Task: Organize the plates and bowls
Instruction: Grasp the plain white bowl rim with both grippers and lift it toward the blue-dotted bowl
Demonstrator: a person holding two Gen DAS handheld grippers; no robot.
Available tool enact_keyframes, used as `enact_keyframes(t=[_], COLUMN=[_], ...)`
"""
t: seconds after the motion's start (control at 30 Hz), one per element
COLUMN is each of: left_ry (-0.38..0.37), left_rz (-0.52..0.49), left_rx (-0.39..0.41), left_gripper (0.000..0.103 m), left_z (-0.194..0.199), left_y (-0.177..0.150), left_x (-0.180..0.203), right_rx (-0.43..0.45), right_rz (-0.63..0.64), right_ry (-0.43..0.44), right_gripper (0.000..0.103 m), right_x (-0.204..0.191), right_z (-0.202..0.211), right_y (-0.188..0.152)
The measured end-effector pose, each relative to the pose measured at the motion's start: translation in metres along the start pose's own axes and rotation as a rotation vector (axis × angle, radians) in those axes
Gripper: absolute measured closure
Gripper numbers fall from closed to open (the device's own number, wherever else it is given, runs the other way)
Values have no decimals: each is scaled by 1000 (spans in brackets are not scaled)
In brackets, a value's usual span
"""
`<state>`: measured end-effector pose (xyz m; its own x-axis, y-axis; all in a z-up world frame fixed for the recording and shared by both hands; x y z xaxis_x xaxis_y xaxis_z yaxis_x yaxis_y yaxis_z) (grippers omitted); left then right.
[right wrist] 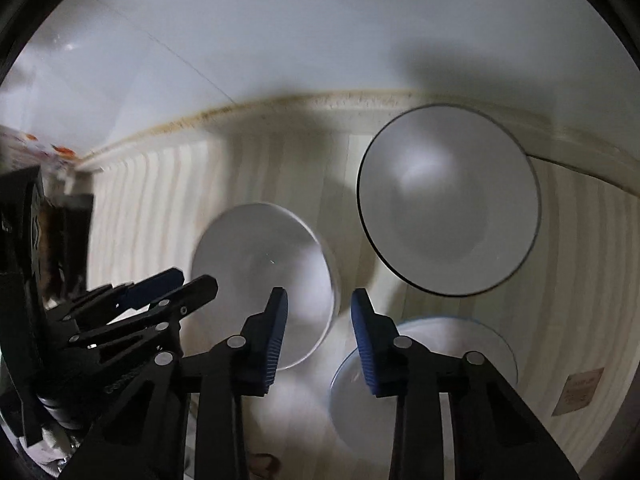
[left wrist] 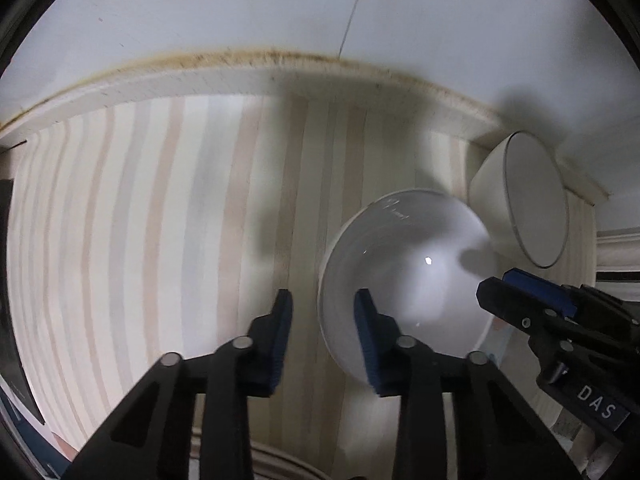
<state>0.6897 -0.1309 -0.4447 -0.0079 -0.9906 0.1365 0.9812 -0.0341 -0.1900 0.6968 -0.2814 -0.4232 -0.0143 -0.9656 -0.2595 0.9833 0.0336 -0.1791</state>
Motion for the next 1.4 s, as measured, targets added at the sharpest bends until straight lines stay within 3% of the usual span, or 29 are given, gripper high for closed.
enact_keyframes(t=[0.1, 0.17, 0.33, 0.5, 0.77, 1.03, 1.4], left_ry=[-11, -30, 13, -4, -32, -39, 3], left_rz=[1, 3, -22, -38, -131, -232, -273], left_rx=[-7, -9, 22, 73, 103, -1, -112], left_gripper=[87, 91, 91, 91, 91, 91, 91], left_z=[-7, -9, 0, 38, 84, 42, -29], left_y=[-1, -1, -7, -31, -100, -160, -177], left_x=[0, -1, 6, 9, 31, 68, 92], right_rx=[-33, -46, -13, 17, 59, 14, -79], right_rz=[-4, 4, 17, 26, 26, -63, -178], right_ry=[-27, -29, -49, -13, 35, 59, 71], right_gripper=[76, 94, 95, 95, 95, 95, 95], right_x=[1, 0, -5, -14, -7, 38, 84], right_z=[-16, -24, -24, 0, 49, 35, -37], right_y=[5, 7, 6, -11, -88, -189, -229])
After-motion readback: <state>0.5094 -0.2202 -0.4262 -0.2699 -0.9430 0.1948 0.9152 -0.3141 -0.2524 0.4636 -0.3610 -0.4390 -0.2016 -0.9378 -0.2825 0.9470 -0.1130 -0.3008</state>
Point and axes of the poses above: each gripper's, at about its wrist camera, not at the fingertips, and z roughly against the way its jaws point, x to its right, y to its top, the point moved 2 cm from there along -z, roughly the way its jaws point, and after that the axes turned 11 degrees about -x, right-handed, at the moved point
